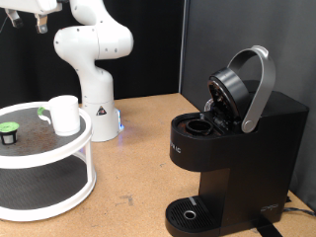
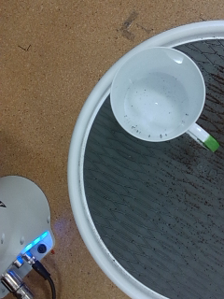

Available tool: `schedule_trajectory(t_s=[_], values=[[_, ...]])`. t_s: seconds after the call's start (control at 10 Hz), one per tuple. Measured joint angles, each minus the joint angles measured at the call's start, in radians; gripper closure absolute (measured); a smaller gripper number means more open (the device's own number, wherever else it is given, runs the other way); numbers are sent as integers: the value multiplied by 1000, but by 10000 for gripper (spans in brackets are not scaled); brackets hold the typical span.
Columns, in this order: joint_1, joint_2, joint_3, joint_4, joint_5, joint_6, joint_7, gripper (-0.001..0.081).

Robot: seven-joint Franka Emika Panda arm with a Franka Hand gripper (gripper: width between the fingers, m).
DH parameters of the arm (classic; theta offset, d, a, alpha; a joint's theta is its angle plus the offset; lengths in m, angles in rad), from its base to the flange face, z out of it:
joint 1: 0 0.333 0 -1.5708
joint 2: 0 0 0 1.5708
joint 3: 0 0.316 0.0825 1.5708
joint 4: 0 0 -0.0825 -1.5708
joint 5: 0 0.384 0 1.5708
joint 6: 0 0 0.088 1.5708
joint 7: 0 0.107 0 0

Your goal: Make a cup of coffee with the keurig machine

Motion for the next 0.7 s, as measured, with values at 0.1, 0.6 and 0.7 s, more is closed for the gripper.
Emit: schedule_trajectory(t_s=[0.1, 0.6, 0.7], values=[[-5, -1, 1, 0, 3, 0, 32, 3], [0, -34, -121, -75, -37, 167, -195, 3], [0, -10, -141, -88, -64, 202, -199, 3]])
